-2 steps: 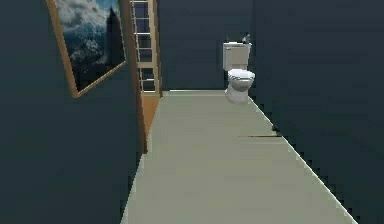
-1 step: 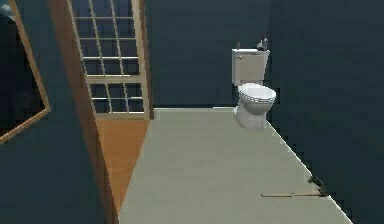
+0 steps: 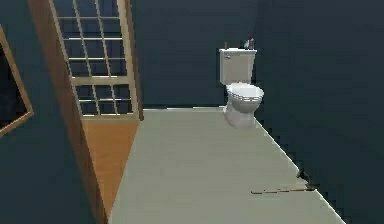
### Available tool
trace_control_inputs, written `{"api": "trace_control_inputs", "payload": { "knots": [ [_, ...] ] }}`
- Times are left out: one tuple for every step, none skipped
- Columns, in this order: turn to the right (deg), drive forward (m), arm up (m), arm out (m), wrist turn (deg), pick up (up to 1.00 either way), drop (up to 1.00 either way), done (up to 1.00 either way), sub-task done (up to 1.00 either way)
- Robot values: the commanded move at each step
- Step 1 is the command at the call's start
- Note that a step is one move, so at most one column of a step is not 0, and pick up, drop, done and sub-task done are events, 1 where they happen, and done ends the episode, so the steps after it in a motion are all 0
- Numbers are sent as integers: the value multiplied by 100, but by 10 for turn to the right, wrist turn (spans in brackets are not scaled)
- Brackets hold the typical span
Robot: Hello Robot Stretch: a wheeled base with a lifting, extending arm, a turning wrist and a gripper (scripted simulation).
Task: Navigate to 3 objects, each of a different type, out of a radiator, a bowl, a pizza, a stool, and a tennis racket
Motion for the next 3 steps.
{"api": "trace_control_inputs", "payload": {
  "knots": [
    [0, 100, 0, 0, 0, 0, 0, 0, 0],
    [0, 25, 0, 0, 0, 0, 0, 0, 0],
    [-450, 0, 0, 0, 0, 0, 0, 0, 0]
  ]
}}
